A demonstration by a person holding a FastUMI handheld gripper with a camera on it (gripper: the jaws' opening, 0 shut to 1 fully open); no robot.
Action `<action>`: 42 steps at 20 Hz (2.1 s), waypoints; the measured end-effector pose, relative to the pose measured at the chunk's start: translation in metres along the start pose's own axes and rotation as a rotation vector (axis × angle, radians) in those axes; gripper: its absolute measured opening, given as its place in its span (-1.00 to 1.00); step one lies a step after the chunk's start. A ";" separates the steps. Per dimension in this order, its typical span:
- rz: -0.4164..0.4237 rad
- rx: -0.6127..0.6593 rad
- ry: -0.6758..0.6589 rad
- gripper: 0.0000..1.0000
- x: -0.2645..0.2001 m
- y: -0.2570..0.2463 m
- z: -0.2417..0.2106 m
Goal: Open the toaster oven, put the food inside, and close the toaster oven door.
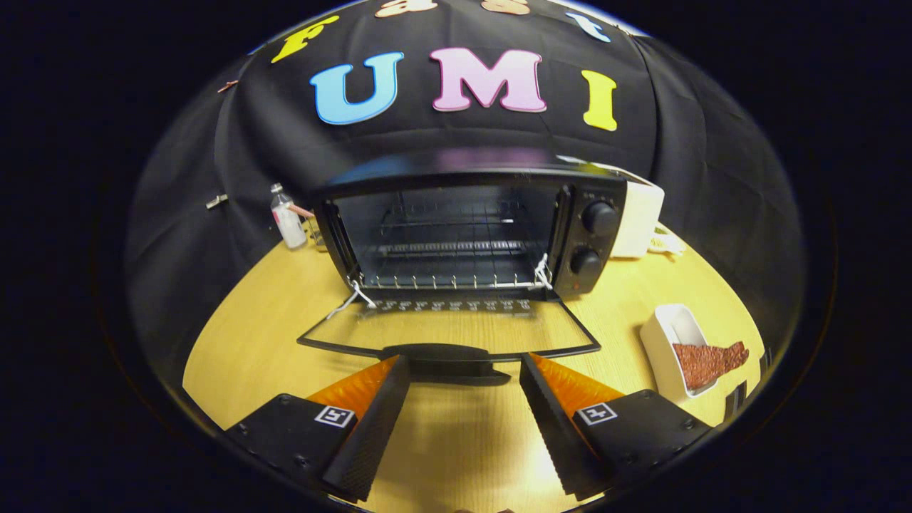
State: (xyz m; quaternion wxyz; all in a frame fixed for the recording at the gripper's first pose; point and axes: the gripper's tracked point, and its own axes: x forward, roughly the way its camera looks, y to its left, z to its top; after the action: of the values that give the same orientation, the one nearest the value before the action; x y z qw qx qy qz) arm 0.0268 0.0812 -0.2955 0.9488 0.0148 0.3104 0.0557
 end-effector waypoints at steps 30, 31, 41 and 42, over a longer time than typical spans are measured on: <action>0.136 0.263 0.334 0.91 -0.046 -0.294 -0.022; 0.168 0.267 0.359 0.73 -0.041 -0.295 -0.027; 0.341 0.334 0.502 -0.52 -0.026 -0.287 -0.033; 0.345 0.338 0.503 -0.56 -0.024 -0.287 -0.034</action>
State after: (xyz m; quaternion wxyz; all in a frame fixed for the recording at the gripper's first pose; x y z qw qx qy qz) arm 0.0150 -0.2068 -0.3270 0.8034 0.2098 0.5323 0.1649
